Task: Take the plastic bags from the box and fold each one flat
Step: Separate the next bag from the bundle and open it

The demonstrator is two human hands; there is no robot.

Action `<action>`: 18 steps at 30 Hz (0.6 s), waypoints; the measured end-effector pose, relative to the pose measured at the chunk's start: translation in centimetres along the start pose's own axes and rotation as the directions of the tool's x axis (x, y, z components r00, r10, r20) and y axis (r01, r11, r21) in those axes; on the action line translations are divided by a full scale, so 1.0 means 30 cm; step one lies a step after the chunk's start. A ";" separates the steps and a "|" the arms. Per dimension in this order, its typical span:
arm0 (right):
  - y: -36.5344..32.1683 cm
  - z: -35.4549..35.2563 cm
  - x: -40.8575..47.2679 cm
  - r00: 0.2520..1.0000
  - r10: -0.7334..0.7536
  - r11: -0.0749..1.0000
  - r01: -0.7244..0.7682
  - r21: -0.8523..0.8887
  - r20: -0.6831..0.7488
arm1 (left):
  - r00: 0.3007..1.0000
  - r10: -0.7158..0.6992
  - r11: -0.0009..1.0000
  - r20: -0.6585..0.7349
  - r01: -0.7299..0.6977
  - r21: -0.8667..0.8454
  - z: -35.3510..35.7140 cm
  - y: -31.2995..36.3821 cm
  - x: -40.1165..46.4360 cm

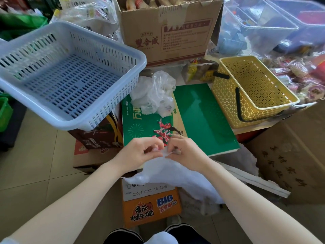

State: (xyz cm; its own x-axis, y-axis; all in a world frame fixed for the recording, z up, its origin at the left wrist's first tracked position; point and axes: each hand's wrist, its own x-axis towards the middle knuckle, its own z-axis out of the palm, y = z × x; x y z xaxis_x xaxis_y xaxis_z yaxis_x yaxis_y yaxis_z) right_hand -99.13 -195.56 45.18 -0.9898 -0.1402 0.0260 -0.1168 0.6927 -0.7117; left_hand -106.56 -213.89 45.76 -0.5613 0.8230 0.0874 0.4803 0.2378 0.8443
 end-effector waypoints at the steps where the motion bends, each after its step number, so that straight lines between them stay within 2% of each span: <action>1: 0.001 -0.003 -0.002 0.999 -0.024 1.000 0.024 0.008 -0.044 | 0.998 0.024 0.996 0.055 -0.028 0.081 -0.006 -0.008 0.001; 2: 0.001 -0.010 -0.002 0.998 -0.035 0.999 0.035 -0.002 -0.050 | 0.995 0.054 0.986 0.084 -0.067 0.156 -0.014 -0.014 0.004; 4: 0.011 -0.019 -0.012 0.997 0.008 0.994 0.001 -0.110 0.080 | 0.990 0.133 0.957 0.043 -0.140 0.256 -0.038 -0.019 0.012; 6: 0.045 -0.027 -0.035 0.952 0.160 0.948 -0.074 -0.309 0.261 | 0.982 0.177 0.935 -0.066 -0.147 0.323 -0.062 -0.030 0.011; 7: 0.070 -0.028 -0.053 0.929 0.238 0.920 -0.121 -0.372 0.285 | 0.978 0.178 0.931 -0.110 -0.131 0.341 -0.067 -0.038 0.006; 10: 0.131 -0.040 -0.102 0.919 0.351 0.889 -0.267 -0.372 0.179 | 0.983 0.097 0.955 -0.158 -0.047 0.292 -0.055 -0.088 -0.030; 13: 0.162 -0.044 -0.114 0.935 0.352 0.892 -0.347 -0.290 -0.036 | 0.990 -0.134 0.945 -0.046 0.142 0.295 -0.041 -0.129 -0.057; 15: 0.146 -0.048 -0.106 0.957 0.266 0.933 -0.285 -0.220 -0.113 | 0.973 -0.214 0.907 0.088 0.164 0.387 -0.032 -0.114 -0.049; 18: 0.091 -0.043 -0.087 0.992 0.060 0.978 -0.080 -0.191 -0.110 | 0.966 -0.190 0.920 0.174 0.113 0.374 0.012 -0.040 0.007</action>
State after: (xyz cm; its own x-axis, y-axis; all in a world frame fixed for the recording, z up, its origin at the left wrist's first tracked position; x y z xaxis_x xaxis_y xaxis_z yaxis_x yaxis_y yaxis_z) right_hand -96.97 -192.39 44.08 -0.9980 -0.0201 0.0606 -0.0508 0.8241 -0.5642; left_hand -107.02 -213.81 44.59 -0.5158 0.8401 -0.1679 0.6307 0.5050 0.5892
